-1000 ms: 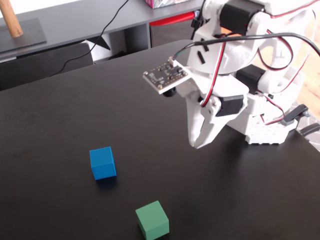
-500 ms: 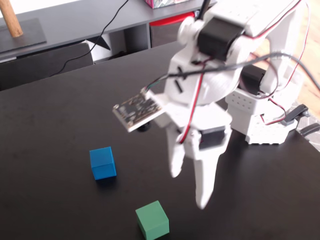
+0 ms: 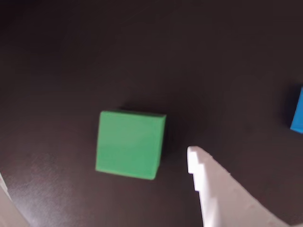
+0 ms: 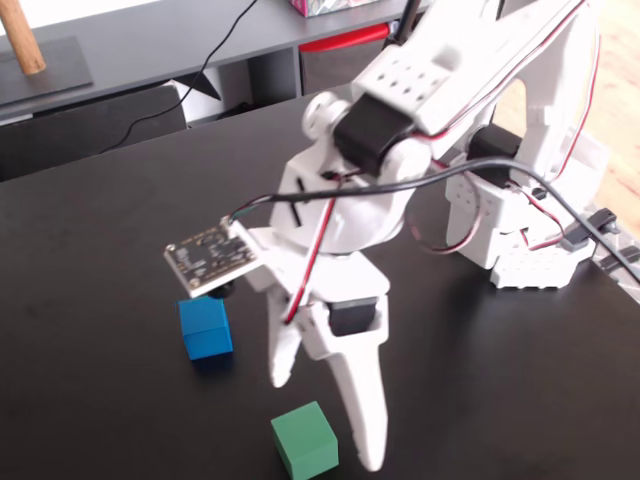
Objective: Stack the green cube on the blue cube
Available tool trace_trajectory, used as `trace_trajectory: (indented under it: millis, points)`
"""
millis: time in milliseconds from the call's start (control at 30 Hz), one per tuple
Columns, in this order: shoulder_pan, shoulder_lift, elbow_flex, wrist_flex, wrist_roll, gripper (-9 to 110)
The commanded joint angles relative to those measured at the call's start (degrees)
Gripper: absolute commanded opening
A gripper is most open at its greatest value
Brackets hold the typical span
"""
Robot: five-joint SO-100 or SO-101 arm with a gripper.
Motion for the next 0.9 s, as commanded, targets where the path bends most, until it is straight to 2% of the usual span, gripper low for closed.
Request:
trace_trajectory:
  millis: [0,867]
  points:
    - [1.7,-0.5,-0.4,-3.8,-1.1,52]
    - [-2.3,-6.0,6.0,-15.4,4.7,51]
